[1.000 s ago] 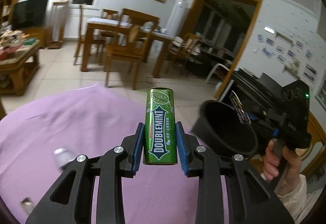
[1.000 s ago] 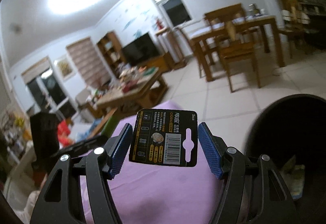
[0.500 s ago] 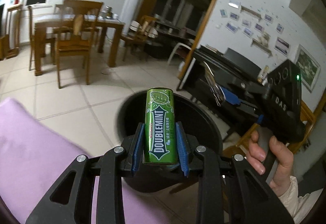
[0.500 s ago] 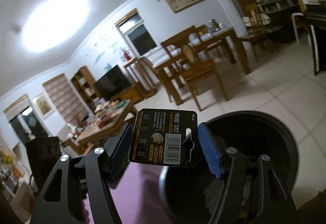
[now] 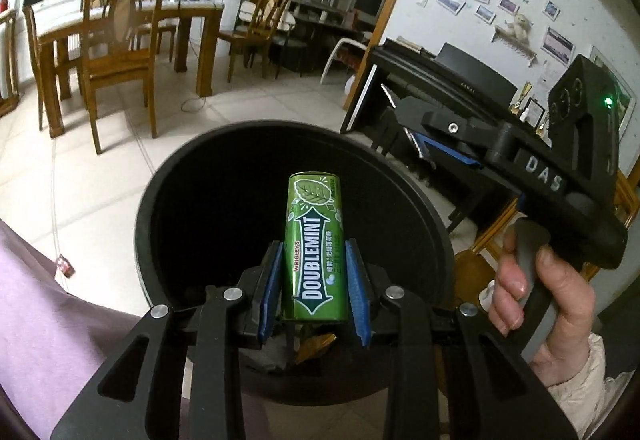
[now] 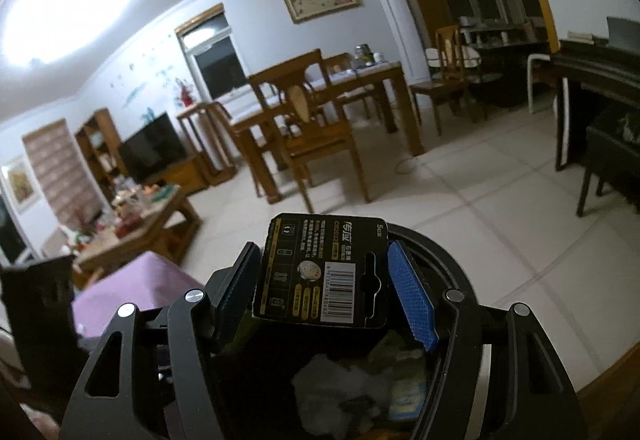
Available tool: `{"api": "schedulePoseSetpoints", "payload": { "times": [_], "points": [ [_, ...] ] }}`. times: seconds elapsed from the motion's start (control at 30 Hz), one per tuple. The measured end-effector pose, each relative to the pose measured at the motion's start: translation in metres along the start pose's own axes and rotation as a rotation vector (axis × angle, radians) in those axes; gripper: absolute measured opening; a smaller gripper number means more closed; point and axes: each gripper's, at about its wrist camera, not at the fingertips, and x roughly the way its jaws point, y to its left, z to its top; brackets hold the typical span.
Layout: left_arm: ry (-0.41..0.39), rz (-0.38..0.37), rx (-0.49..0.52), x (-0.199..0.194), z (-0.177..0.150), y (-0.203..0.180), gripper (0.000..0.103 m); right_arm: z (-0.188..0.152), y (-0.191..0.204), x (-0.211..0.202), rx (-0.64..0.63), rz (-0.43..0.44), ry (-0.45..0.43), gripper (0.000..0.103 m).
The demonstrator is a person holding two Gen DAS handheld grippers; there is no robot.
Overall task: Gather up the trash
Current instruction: 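Carry the Doublemint can and battery card over the black bin and release both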
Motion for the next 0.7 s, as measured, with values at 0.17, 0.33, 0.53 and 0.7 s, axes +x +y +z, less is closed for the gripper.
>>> {"api": "schedulePoseSetpoints", "payload": {
  "times": [0.17, 0.33, 0.53, 0.7],
  "points": [
    [0.015, 0.016, -0.005, 0.003, 0.003, -0.005, 0.031, -0.003, 0.004, 0.02, -0.037, -0.033, 0.004, 0.066],
    [0.031, 0.057, -0.003, 0.005, 0.005, -0.01, 0.046, -0.006, 0.02, 0.026, -0.079, -0.057, -0.005, 0.099],
    [-0.035, 0.11, 0.011, -0.016, 0.008, -0.012, 0.098, -0.012, 0.03, 0.019, -0.126, -0.07, -0.045, 0.099],
    [-0.049, 0.141, 0.003, -0.039, 0.002, -0.004, 0.098, -0.018, 0.033, 0.016, -0.109, -0.059, -0.039, 0.099]
  ]
}}
